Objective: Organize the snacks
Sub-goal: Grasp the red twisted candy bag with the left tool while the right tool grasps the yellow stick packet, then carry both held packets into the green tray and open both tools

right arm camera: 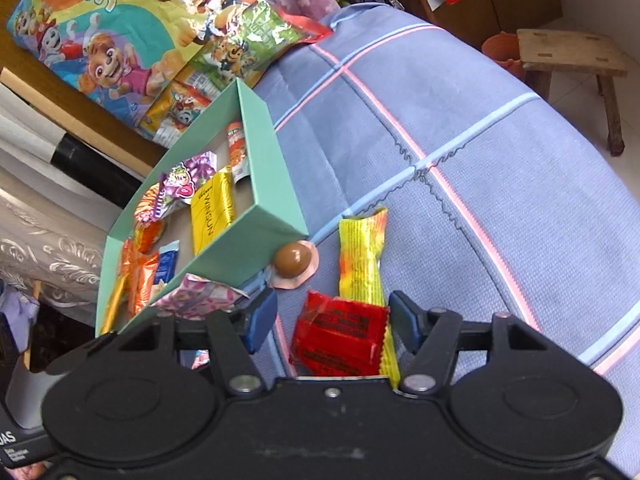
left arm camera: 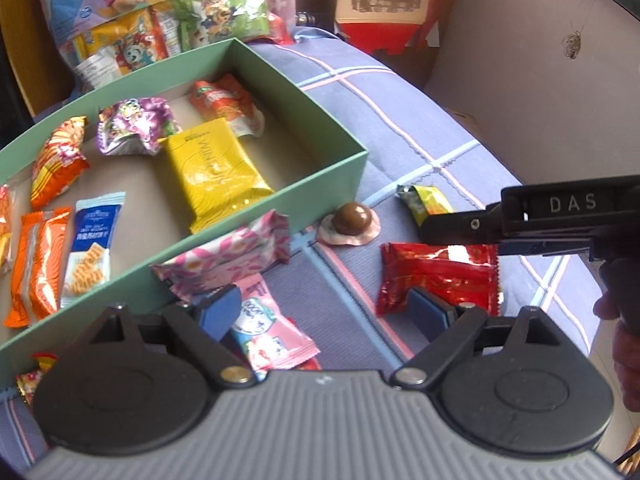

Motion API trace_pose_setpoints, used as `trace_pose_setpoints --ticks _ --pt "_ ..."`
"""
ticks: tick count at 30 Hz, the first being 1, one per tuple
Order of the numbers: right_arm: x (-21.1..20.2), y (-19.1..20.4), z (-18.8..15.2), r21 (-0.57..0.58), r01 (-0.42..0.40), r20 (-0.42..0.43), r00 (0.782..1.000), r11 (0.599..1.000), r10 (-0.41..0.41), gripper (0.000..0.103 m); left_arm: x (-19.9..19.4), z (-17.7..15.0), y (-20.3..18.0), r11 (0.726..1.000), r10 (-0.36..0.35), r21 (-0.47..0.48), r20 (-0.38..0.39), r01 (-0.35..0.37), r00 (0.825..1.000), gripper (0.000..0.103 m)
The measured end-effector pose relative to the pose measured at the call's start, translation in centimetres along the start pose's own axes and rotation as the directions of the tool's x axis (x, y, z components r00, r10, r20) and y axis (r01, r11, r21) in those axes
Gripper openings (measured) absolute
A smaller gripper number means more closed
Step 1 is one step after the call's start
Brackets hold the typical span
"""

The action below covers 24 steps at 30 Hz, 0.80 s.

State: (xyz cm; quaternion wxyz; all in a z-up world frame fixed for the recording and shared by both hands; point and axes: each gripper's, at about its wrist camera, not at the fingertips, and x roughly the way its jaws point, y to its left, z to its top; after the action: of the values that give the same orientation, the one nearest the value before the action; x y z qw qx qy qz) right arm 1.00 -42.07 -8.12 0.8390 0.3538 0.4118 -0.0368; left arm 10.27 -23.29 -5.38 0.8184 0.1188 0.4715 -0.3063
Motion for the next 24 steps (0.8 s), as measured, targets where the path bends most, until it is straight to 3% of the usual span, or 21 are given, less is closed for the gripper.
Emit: trace_pose_setpoints --ticks 5,9,10,11,12,15,17,20,23,24 --pt "-1.8 -1.4 0.3 0.029 0.051 0.044 0.998 0.998 -0.052 0.064 1.4 1.0 -2.8 0.997 -0.052 0.051 -0.017 0.052 0.999 0.091" --pt "-2.3 -2.3 0.2 0.043 0.071 0.052 0.996 0.997 -0.073 0.064 3.2 2.0 -4.5 0.995 -0.095 0.036 -0.053 0.097 0.994 0.091" --pt "-2.2 -2.3 0.2 0.042 0.074 0.054 0.996 0.996 -0.076 0.064 3.6 2.1 -4.7 0.994 -0.101 0.035 -0.058 0.103 0.993 0.084" --pt "-2.2 -2.3 0.3 0.040 0.075 0.056 0.995 0.996 -0.077 0.061 4.0 2.0 -4.9 0.993 -0.105 0.044 -0.065 0.108 0.992 0.063" --pt "-2.1 -2.2 0.3 0.033 0.072 0.057 0.996 0.997 -0.074 0.054 4.4 1.9 -5.0 0.992 -0.109 0.056 -0.079 0.114 0.991 0.057" --pt "-1.5 -1.6 0.6 0.015 0.061 0.063 0.996 0.998 -0.062 0.046 3.6 1.3 -4.5 0.989 -0.121 0.079 -0.062 0.126 0.991 0.050" --pt "-1.0 -1.2 0.8 0.000 0.055 0.058 0.997 0.998 -0.055 0.042 2.8 0.9 -3.4 0.990 -0.123 0.069 -0.060 0.127 0.991 0.049" --pt "0.5 -0.1 1.3 -0.047 0.066 0.054 0.996 0.997 -0.064 0.041 2.5 0.2 -1.6 0.997 -0.073 0.034 -0.070 0.075 0.995 0.050" --pt "2.5 1.0 1.4 -0.095 0.099 0.056 0.994 0.991 -0.094 0.040 2.3 0.1 -0.5 0.997 -0.071 0.006 -0.070 0.072 0.995 0.052" --pt "2.8 1.3 1.2 -0.120 0.116 0.079 0.991 0.986 -0.107 0.034 2.4 0.2 -0.4 0.998 -0.069 0.006 -0.071 0.070 0.995 0.053"
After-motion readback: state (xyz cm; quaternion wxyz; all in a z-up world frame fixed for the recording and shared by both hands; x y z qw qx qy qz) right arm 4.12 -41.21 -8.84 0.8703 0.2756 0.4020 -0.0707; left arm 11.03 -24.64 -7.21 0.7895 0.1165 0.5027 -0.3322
